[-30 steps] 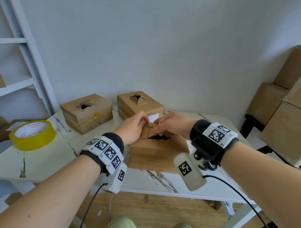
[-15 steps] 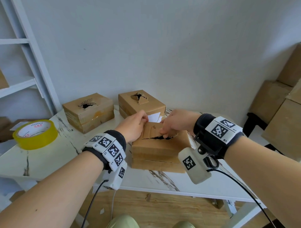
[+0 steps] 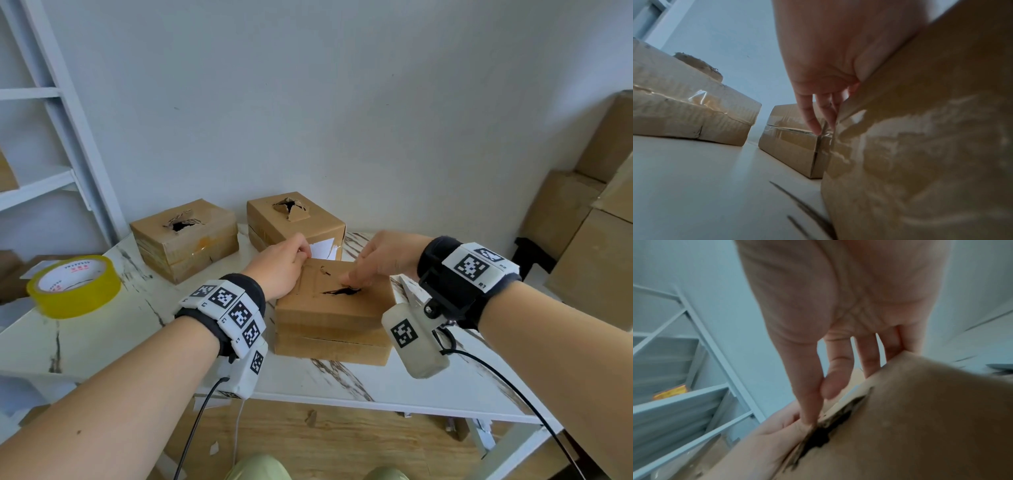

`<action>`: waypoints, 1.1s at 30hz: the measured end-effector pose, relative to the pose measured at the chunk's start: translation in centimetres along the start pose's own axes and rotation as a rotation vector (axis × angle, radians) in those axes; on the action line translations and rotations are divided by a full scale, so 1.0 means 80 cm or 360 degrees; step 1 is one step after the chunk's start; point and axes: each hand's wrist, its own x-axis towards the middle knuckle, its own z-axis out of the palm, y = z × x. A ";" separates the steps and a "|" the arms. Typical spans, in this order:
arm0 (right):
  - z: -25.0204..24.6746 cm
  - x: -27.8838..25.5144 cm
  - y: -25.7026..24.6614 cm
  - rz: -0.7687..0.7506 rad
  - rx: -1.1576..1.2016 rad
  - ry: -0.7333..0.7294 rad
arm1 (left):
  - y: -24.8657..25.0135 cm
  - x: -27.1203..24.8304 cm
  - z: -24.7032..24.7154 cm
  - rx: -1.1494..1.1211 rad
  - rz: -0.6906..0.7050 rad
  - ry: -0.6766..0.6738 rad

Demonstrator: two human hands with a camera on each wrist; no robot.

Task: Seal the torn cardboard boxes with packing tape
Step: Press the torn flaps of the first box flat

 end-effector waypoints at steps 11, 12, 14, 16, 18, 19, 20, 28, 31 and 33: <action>0.002 -0.001 0.014 -0.0086 0.0028 0.0000 | 0.025 -0.001 0.007 0.0121 0.0218 -0.0246; 0.002 -0.002 0.015 -0.0082 0.0015 0.0008 | 0.026 0.000 0.006 0.0120 0.0219 -0.0252; 0.002 -0.002 0.016 -0.0082 0.0006 0.0012 | 0.025 0.000 0.006 0.0111 0.0214 -0.0278; 0.002 -0.002 0.018 -0.0092 0.0026 0.0000 | 0.025 -0.001 0.007 0.0115 0.0200 -0.0292; 0.001 -0.001 0.020 -0.0100 0.0066 -0.0028 | 0.024 -0.003 0.010 0.0120 0.0186 -0.0275; 0.001 0.000 0.022 -0.0110 0.0076 -0.0042 | 0.024 -0.003 0.011 0.0127 0.0184 -0.0263; 0.001 0.001 0.023 -0.0118 0.0078 -0.0051 | 0.024 -0.004 0.012 0.0139 0.0185 -0.0254; 0.002 0.002 0.022 -0.0144 0.0034 -0.0025 | 0.028 -0.001 0.015 0.0212 0.0198 -0.0243; 0.003 0.001 0.021 -0.0156 -0.0001 -0.0006 | 0.029 0.001 0.016 0.0220 0.0212 -0.0226; 0.004 0.001 0.020 -0.0163 -0.0040 0.0010 | 0.028 0.001 0.018 0.0201 0.0224 -0.0200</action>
